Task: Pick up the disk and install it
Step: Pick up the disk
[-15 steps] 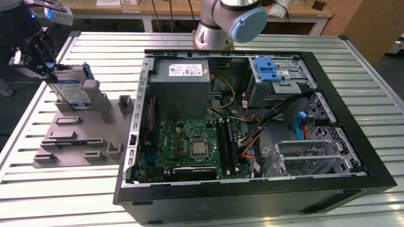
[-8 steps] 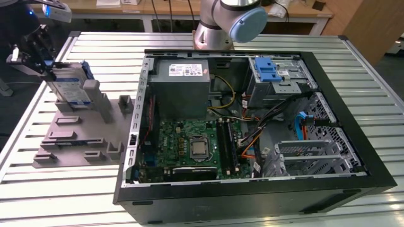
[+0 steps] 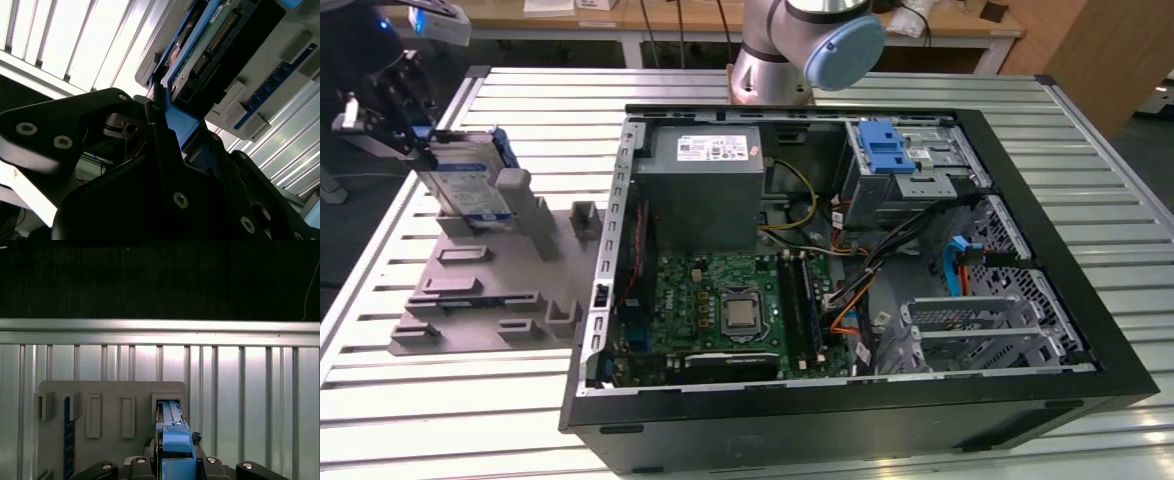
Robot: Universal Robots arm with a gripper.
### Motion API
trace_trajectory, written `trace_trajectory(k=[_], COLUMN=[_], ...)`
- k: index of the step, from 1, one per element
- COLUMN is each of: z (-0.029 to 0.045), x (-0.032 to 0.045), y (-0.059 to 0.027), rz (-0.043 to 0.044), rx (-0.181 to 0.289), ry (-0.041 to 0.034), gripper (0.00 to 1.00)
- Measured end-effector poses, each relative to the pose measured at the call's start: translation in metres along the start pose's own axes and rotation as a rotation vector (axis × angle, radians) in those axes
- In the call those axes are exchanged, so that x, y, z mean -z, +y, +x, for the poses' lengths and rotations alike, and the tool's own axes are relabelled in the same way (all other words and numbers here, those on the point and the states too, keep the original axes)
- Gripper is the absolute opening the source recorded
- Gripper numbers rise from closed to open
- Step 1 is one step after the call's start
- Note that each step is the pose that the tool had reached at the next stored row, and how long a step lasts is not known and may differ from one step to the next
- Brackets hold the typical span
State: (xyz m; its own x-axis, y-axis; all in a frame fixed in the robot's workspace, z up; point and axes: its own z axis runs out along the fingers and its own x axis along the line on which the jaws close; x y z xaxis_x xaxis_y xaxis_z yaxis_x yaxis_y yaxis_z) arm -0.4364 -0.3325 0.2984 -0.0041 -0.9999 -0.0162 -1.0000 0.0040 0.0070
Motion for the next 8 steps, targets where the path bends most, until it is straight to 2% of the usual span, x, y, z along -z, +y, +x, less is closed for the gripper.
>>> trace_trajectory(k=[8], z=[-0.0001], x=[0.006], y=[0.0], rz=[0.0003], rx=[0.0], ry=[-0.0001], gripper=[0.36])
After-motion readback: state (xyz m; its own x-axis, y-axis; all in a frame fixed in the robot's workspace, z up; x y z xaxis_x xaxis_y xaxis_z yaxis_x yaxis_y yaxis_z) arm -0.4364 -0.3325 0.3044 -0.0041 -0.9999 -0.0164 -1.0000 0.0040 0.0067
